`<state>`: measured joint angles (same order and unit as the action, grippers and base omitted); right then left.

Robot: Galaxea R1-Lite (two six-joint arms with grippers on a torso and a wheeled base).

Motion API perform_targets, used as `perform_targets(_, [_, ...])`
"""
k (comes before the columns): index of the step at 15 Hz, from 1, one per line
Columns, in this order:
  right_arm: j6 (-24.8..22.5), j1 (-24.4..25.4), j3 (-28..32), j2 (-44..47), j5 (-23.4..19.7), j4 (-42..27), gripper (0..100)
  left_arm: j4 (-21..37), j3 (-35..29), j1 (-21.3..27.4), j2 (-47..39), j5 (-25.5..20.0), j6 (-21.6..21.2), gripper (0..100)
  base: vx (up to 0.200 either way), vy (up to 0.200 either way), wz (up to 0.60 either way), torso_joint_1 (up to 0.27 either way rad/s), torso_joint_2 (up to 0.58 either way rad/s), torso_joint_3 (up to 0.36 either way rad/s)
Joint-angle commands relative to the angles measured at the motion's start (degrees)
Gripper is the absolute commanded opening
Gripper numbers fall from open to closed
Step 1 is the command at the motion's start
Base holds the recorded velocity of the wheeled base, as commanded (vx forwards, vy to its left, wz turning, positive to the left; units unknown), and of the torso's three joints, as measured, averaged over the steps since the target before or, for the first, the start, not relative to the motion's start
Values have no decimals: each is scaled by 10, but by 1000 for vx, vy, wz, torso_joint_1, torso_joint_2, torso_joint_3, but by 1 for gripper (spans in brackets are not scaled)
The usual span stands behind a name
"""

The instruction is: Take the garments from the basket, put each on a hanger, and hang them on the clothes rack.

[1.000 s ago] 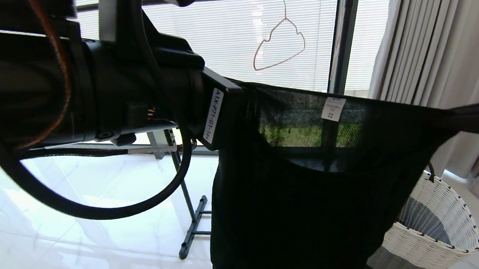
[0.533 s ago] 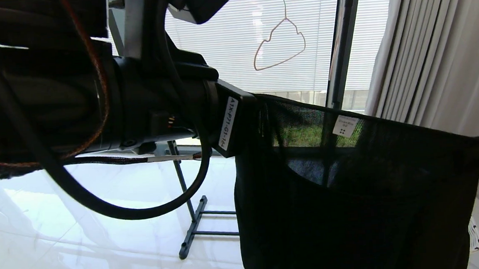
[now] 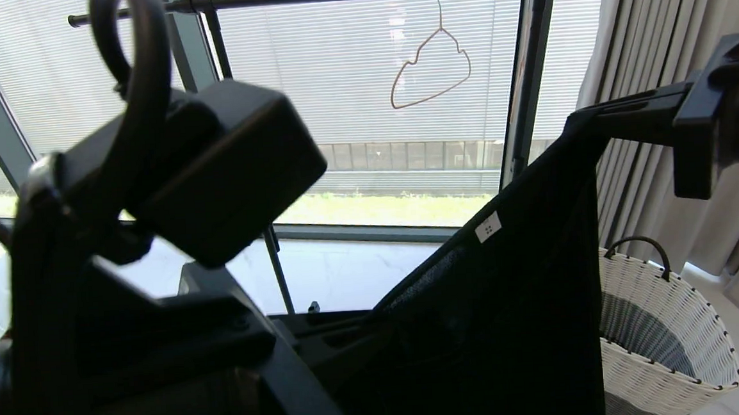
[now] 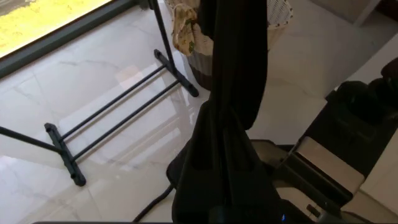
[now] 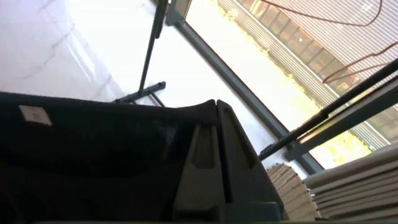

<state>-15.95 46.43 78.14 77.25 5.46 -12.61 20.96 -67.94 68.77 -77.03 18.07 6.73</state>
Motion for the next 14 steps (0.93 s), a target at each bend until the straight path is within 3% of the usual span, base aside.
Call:
perform_targets(1, [-1, 0, 11, 32, 1, -1, 0, 1, 18, 22, 18, 5, 2, 0, 0, 0, 0, 0, 0, 0])
perform_targets(3, [-1, 0, 6, 23, 2, -4, 0, 0, 17, 2, 16, 7, 0, 0, 0, 0, 0, 0, 0, 0])
perform_targets(4, [-1, 0, -1, 9, 3, -17, 0, -14, 12, -60, 8, 11, -14, 0, 0, 0, 0, 0, 0, 0])
perform_targets(6, [-1, 0, -5, -26, -2, -98, 0, -101, 18, -137, -4, 16, -57, 0, 0, 0, 0, 0, 0, 0])
perform_targets(8, [-1, 2, -14, -41, -9, -132, 0, -148, 18, -149, -15, 33, -64, 0, 0, 0, 0, 0, 0, 0])
perform_targets(11, [-1, 6, -18, -40, -5, -135, 0, -151, 18, -133, -20, 36, -63, 0, 0, 0, 0, 0, 0, 0])
perform_targets(12, [-1, 7, -23, -42, -5, -135, 100, -151, 19, -133, -21, 36, -63, 0, 0, 0, 0, 0, 0, 0])
perform_targets(14, [-1, 7, -39, -57, -5, -135, 100, -150, 33, -133, -18, 43, -64, 0, 0, 0, 0, 0, 0, 0])
